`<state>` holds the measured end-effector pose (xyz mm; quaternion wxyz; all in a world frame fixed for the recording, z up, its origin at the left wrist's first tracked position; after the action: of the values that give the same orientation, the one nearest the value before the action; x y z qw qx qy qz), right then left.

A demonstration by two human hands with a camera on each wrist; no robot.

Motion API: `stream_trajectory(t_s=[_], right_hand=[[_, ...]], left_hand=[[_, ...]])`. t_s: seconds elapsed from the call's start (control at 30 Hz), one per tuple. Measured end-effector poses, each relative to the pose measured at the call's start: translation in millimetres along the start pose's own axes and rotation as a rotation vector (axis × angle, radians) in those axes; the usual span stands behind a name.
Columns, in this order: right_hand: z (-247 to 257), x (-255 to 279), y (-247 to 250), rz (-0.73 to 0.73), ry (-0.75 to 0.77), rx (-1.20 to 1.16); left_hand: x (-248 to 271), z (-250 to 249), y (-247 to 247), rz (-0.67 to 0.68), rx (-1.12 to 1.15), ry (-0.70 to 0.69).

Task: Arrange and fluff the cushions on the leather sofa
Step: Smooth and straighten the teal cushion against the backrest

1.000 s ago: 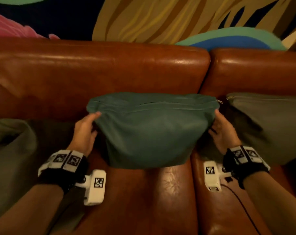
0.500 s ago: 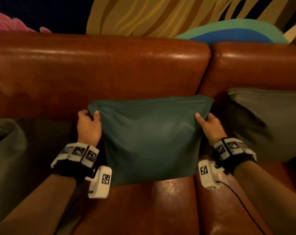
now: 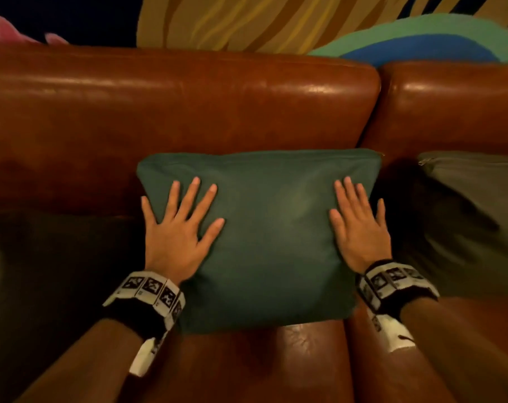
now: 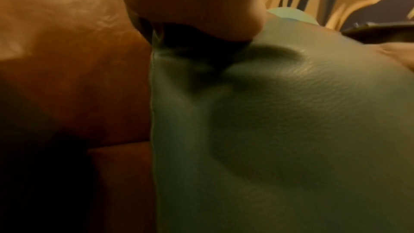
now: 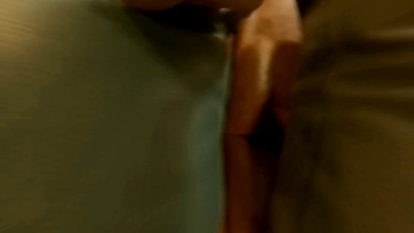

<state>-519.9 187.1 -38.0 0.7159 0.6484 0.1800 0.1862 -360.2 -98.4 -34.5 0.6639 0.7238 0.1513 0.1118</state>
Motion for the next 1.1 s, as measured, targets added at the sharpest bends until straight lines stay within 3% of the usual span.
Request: stream_trajectory(t_s=[0.07,0.13,0.17,0.23,0.3,0.33,0.4,0.5,0.57,0.67,0.7,0.77,0.87,1.03,1.1], right_hand=[[0.1,-1.9,5.0,-0.015,-0.072,-0.004],[30.7,4.7,15.3,-0.135,-0.076,0.016],[55.3,12.8,18.6,-0.214,0.009,-0.004],[115.6,42.8,10.5,-0.279,0.356,-0.05],[156.9,72.5,-4.8,-0.184,0.602,-0.038],[154.9,76.1,-12.9,-0.147,0.616,-0.024],[116.1,65.2,-26.9,-0.132,0.478,-0.023],[43.5,54.4,-25.5,-0.111,0.092,-0.069],[19.7,59.2,-24.3,-0.101,-0.055,-0.149],[36.7,65.1,-13.6,-0.132,-0.067,-0.241],[50.1,65.8,-7.5,-0.163,-0.012,-0.249],[83.7,70.1,-3.9,-0.226,0.202,-0.281],[113.1,70.0,-9.3,-0.222,0.385,-0.383],[43.6,33.8,-22.1,-0.227,0.1,-0.262],[11.4,16.6,-21.7,-0.18,-0.057,-0.339]], left_hand=[[-1.3,-0.1,-2.6,-0.005,0.008,0.011],[4.0,-5.4,-4.7,0.016,0.012,0.017],[7.9,-6.6,-5.8,0.028,0.011,0.019],[12.8,-6.1,-5.6,0.049,0.014,0.005],[10.8,-0.2,-2.7,0.062,0.023,-0.015],[9.1,2.8,-1.1,0.058,0.041,-0.016],[7.6,9.9,-0.8,0.028,0.082,-0.001],[8.6,11.9,-3.3,0.011,0.127,-0.002],[9.7,10.6,-3.3,0.001,0.135,-0.001],[16.6,-5.9,3.4,-0.102,0.15,0.07],[23.4,-20.6,5.3,-0.172,0.148,0.054],[46.1,-61.2,-1.8,-0.303,0.161,-0.106],[71.2,-101.7,-19.4,-0.311,0.207,-0.203],[47.0,-31.2,-31.4,-0.205,0.121,-0.195],[31.2,9.8,-35.6,-0.205,0.127,-0.079]])
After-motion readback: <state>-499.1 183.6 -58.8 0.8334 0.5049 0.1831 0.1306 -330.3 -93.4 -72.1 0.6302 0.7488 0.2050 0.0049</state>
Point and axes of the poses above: each hand's wrist, its own x-axis away from the middle knuckle, its own y-axis out of the back of the hand, z = x × y, the point moved 1 cm from there along -x, towards the middle knuckle, and after that the axes turned 7 degrees about -z, right-handed, at the moved point
